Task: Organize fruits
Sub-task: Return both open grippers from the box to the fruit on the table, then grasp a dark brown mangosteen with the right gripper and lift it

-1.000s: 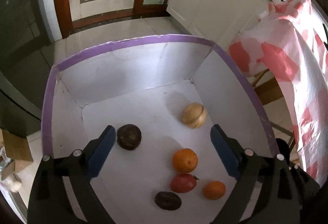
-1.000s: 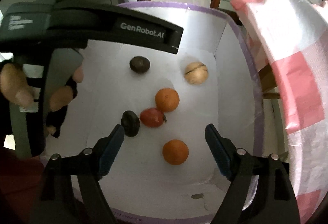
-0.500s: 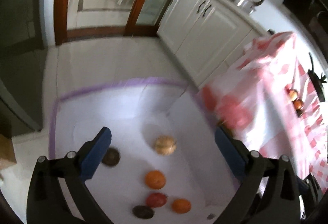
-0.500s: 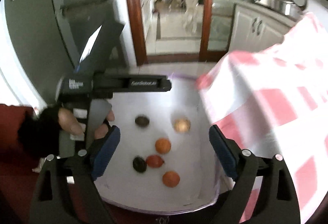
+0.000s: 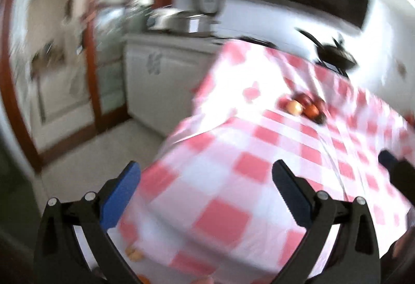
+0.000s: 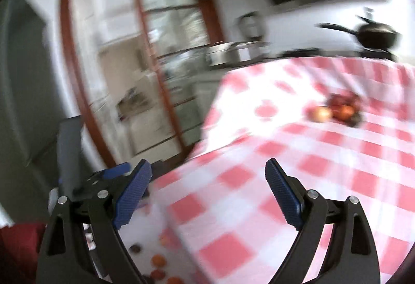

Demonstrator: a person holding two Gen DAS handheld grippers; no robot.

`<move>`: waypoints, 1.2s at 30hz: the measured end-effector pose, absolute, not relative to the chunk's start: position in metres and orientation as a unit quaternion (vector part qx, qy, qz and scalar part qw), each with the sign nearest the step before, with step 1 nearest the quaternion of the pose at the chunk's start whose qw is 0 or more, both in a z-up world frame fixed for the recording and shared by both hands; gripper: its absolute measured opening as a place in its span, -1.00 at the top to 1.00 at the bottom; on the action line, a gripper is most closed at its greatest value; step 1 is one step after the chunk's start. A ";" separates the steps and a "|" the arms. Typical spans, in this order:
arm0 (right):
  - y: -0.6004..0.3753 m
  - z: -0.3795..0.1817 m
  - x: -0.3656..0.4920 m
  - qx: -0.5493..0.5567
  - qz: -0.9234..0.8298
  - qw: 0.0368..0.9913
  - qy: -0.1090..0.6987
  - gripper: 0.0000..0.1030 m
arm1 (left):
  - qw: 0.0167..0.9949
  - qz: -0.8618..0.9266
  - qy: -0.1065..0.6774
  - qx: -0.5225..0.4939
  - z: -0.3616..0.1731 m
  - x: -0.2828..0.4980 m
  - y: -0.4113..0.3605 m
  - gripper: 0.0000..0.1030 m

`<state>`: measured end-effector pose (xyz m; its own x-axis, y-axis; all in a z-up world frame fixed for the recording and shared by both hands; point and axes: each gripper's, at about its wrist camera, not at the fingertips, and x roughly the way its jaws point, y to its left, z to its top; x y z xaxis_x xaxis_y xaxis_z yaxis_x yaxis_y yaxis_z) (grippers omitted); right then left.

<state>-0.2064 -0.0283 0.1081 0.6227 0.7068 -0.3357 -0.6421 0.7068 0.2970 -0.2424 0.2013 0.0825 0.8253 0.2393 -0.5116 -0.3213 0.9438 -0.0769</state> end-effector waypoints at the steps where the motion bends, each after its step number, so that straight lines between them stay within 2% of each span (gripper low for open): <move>1: -0.037 0.105 -0.199 0.081 0.360 0.902 0.223 -0.70 | 0.953 0.139 0.262 -0.059 0.083 -0.228 0.187 -0.97; 7: -0.102 0.081 -0.145 0.150 0.256 0.918 0.264 -0.70 | 0.949 0.085 0.305 0.003 0.071 -0.138 0.119 -0.97; 12: -0.138 0.065 -0.103 0.178 0.192 0.921 0.289 -0.70 | 0.927 0.038 0.370 -0.048 0.048 -0.057 0.098 -0.97; 19: -0.172 0.043 -0.034 0.199 0.111 0.912 0.342 -0.70 | 0.909 0.021 0.410 -0.074 0.024 0.018 0.086 -0.97; 26: -0.185 0.033 0.012 0.194 0.073 0.911 0.357 -0.70 | 0.899 0.021 0.419 -0.127 0.008 0.050 0.109 -0.97; 36: -0.198 0.023 0.081 0.195 0.047 0.912 0.357 -0.70 | 0.903 -0.013 0.393 -0.173 0.010 0.043 0.116 -0.97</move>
